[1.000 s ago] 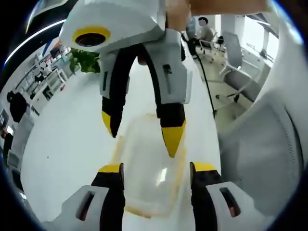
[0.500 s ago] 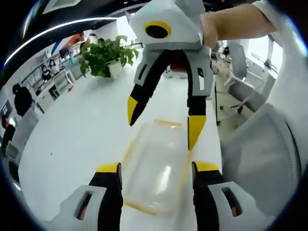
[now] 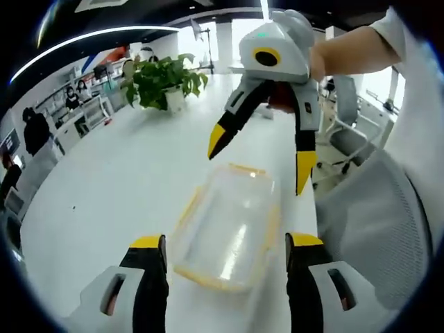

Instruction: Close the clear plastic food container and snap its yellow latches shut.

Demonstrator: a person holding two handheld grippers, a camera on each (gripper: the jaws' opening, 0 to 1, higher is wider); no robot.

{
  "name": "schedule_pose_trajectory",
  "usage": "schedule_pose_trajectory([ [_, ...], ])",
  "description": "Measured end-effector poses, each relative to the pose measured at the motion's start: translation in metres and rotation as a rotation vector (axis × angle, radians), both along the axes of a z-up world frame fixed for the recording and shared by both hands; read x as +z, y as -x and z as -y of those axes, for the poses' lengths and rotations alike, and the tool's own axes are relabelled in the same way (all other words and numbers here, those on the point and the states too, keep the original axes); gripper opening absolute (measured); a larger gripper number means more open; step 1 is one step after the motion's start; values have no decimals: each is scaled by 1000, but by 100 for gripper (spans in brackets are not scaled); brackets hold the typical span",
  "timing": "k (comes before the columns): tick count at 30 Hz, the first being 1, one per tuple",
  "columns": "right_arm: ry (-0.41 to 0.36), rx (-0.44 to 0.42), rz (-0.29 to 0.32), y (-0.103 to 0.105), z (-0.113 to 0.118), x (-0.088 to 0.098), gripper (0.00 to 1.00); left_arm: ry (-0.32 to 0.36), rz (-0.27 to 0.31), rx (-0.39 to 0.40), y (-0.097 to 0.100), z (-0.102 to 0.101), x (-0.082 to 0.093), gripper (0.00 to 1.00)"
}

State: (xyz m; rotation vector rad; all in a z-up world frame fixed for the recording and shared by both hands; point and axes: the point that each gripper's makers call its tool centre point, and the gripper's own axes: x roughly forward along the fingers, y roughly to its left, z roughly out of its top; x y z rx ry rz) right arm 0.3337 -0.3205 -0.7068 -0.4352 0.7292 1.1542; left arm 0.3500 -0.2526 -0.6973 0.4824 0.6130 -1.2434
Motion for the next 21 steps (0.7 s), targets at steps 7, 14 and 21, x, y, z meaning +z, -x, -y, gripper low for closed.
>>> schedule_pose_trajectory([
  [7,-3,-6,59,-4,5,0,78,28,5,21,-3,-6,-2,77],
  [14,15,-23,66,-3,14,-11,87,16,33,21,-5,-9,-11,81],
  [21,31,-27,95,-4,18,-21,87,-13,47,14,-9,-13,-23,79],
])
